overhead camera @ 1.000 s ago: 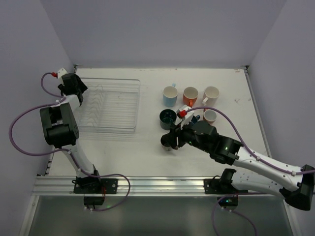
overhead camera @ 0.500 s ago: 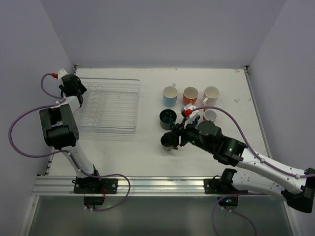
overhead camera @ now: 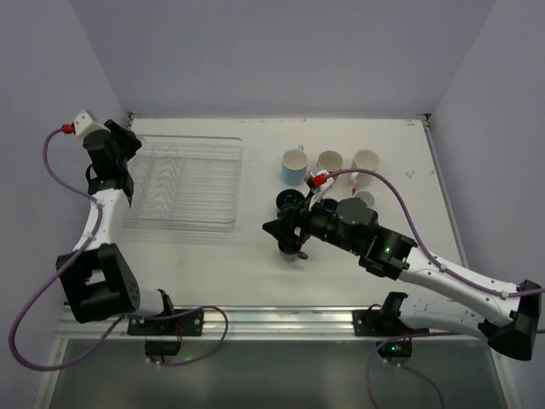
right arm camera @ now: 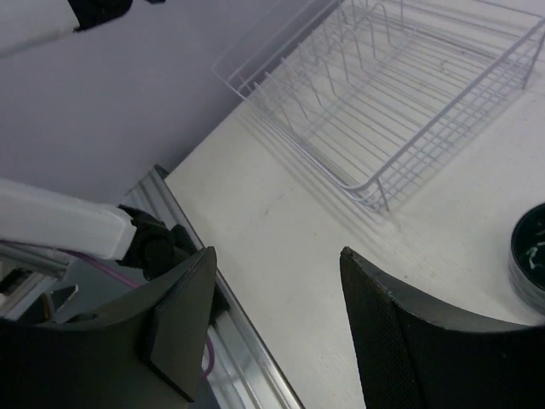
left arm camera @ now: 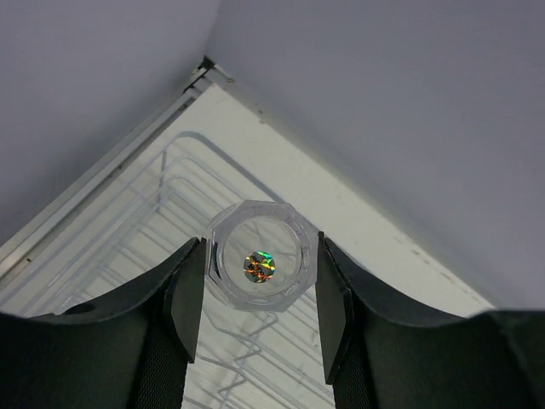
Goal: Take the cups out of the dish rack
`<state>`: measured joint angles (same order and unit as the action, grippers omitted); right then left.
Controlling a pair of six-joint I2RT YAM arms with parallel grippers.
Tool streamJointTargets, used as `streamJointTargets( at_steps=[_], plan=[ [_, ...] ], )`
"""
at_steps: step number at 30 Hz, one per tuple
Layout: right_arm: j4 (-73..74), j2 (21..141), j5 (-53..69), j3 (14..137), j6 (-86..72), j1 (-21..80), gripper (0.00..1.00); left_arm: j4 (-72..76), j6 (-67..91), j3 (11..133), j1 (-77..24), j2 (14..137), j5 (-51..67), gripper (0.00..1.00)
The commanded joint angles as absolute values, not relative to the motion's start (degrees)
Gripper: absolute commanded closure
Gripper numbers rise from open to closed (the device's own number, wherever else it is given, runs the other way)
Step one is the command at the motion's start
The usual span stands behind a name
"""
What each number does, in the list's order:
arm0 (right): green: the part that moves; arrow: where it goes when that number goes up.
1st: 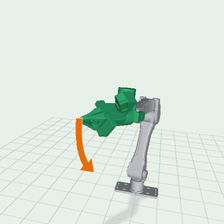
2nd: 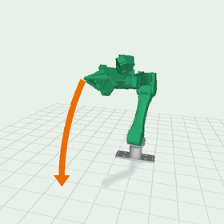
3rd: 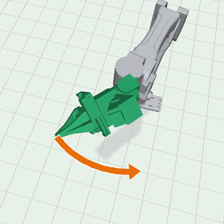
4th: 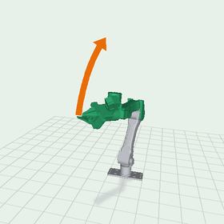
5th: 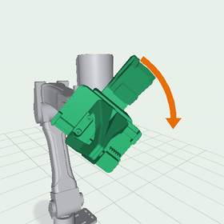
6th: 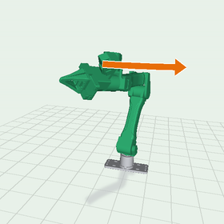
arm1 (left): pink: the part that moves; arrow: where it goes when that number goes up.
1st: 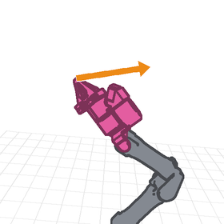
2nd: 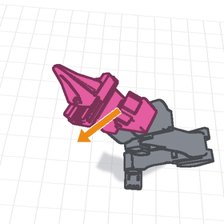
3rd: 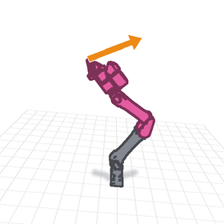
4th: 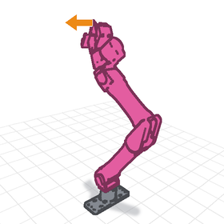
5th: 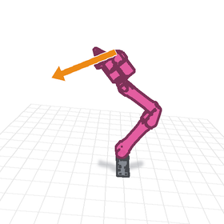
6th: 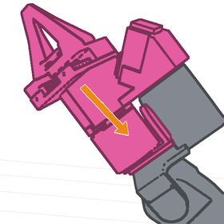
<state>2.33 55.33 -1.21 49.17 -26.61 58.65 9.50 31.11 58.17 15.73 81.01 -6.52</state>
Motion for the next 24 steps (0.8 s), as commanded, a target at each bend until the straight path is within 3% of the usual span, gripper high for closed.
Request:
streamJointTargets(
  at_steps=[1, 11, 17, 24],
  plan=[
    [-5.97, 56.77, 1.93, 53.61, -31.62, 58.01, 0.37, 10.37, 38.49, 53.98, 14.86, 72.97, -0.27, 1.00],
    [-16.25, 61.51, 10.19, 53.35, -39.80, 53.63, 0.29, 19.24, 56.85, 41.67, 8.80, 51.09, 23.89, 1.00],
    [-23.55, 63.63, 13.80, 51.42, -43.07, 50.63, 0.22, 29.95, 66.08, 36.57, -2.19, 46.50, 28.47, 1.00],
    [-25.40, 63.63, 12.92, 50.80, -43.42, 48.78, 0.23, 41.03, 74.96, 29.89, -9.84, 46.32, 31.28, 1.00]
  ],
)
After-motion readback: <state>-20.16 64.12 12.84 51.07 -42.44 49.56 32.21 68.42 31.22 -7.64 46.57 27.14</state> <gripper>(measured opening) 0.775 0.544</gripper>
